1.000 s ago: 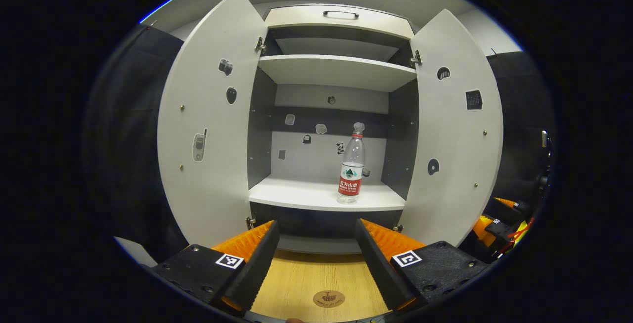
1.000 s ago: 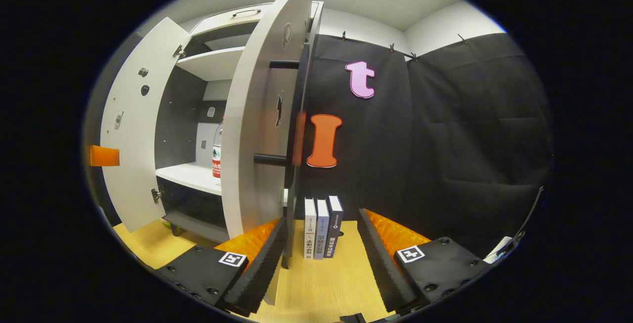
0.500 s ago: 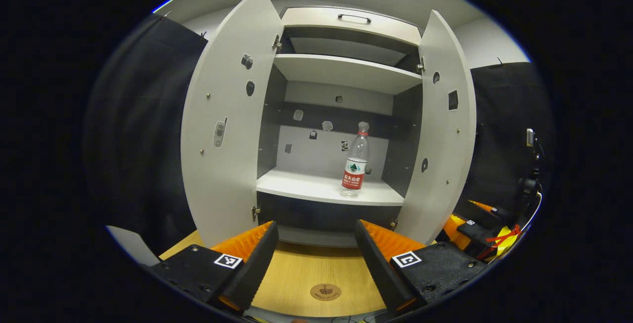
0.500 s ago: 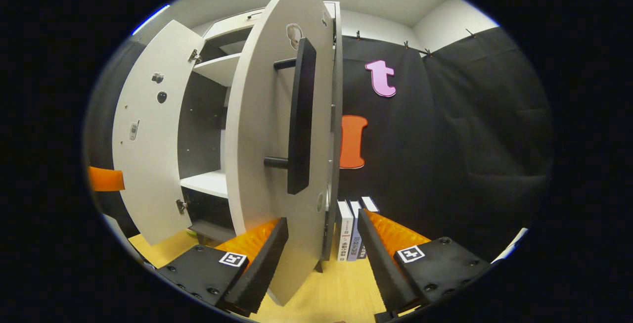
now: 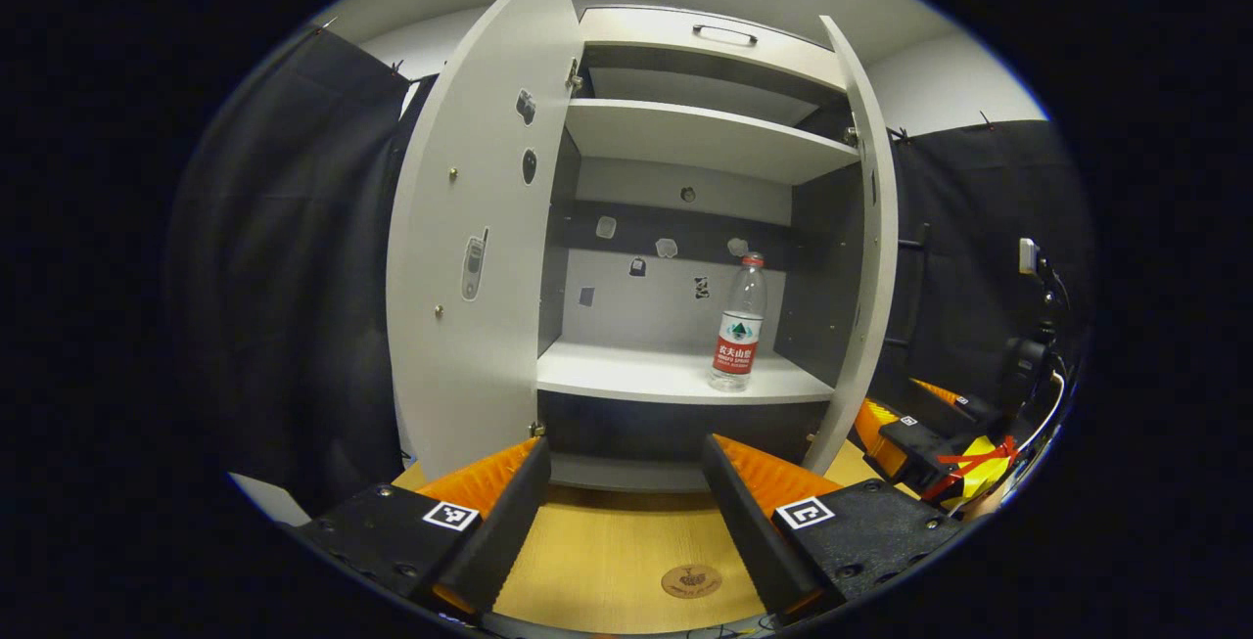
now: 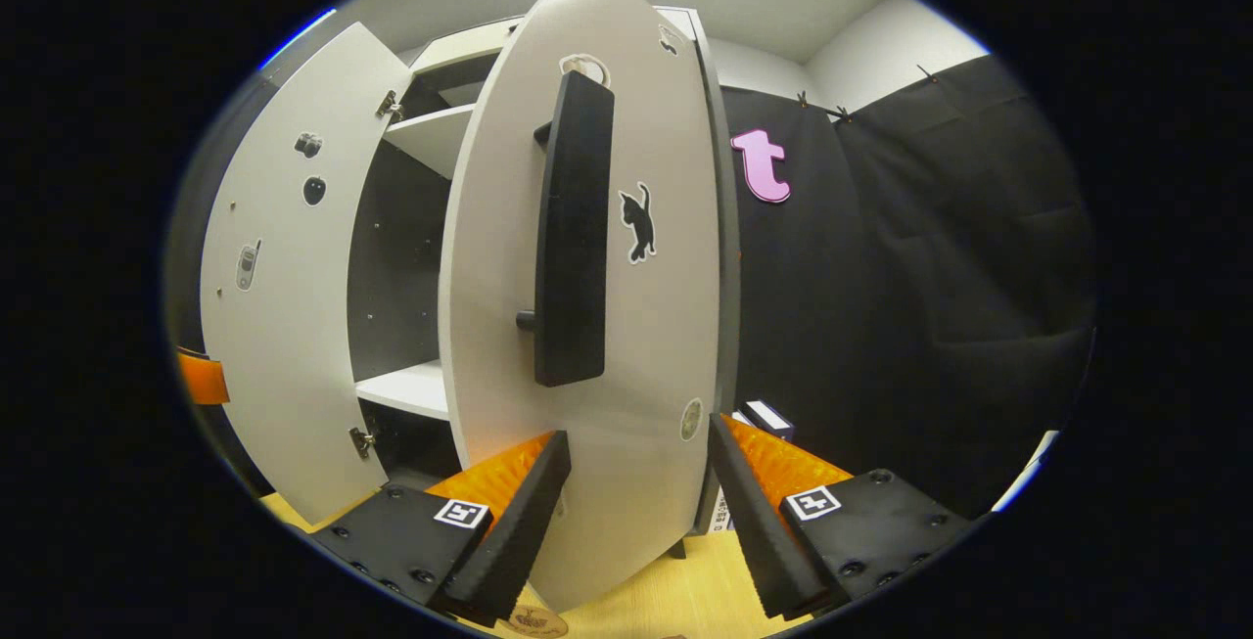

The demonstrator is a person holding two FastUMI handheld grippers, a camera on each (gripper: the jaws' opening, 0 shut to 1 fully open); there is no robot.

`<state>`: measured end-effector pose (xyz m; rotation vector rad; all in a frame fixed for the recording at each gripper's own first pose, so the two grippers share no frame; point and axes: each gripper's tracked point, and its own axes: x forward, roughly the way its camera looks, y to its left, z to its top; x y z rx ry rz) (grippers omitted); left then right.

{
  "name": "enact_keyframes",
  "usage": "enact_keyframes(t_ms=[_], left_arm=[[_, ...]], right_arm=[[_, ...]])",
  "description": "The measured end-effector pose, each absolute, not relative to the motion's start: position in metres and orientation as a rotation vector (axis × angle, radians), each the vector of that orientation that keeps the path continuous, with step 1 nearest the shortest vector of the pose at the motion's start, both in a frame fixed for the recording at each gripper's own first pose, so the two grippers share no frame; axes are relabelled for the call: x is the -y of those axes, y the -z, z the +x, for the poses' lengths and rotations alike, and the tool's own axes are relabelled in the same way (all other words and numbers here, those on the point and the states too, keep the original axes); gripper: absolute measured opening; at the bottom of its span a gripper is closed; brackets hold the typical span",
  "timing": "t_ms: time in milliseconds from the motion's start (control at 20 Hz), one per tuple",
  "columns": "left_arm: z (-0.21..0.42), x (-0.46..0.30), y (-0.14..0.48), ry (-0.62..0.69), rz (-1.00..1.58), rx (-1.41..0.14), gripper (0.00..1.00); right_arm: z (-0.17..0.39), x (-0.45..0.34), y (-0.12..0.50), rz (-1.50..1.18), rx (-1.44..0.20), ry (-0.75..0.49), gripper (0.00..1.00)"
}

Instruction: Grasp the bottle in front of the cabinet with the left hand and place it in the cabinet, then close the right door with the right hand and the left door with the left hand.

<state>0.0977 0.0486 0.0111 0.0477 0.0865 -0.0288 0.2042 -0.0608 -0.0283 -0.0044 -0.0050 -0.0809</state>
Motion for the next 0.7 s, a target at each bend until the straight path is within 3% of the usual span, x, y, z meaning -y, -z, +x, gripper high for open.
enact_keyframes(t_ms=[250,300,700], left_arm=[[0.104,-0.070,-0.001,0.058,0.017,-0.103,0.95],[0.105,-0.077,0.000,0.051,0.015,-0.102,0.95],[0.095,-0.108,0.010,0.024,-0.002,-0.108,0.95]], right_arm=[[0.244,0.026,0.027,-0.064,0.009,0.111,0.87],[0.250,0.026,0.023,-0.080,0.026,0.128,0.94],[0.272,0.033,0.023,-0.076,0.031,0.162,0.94]])
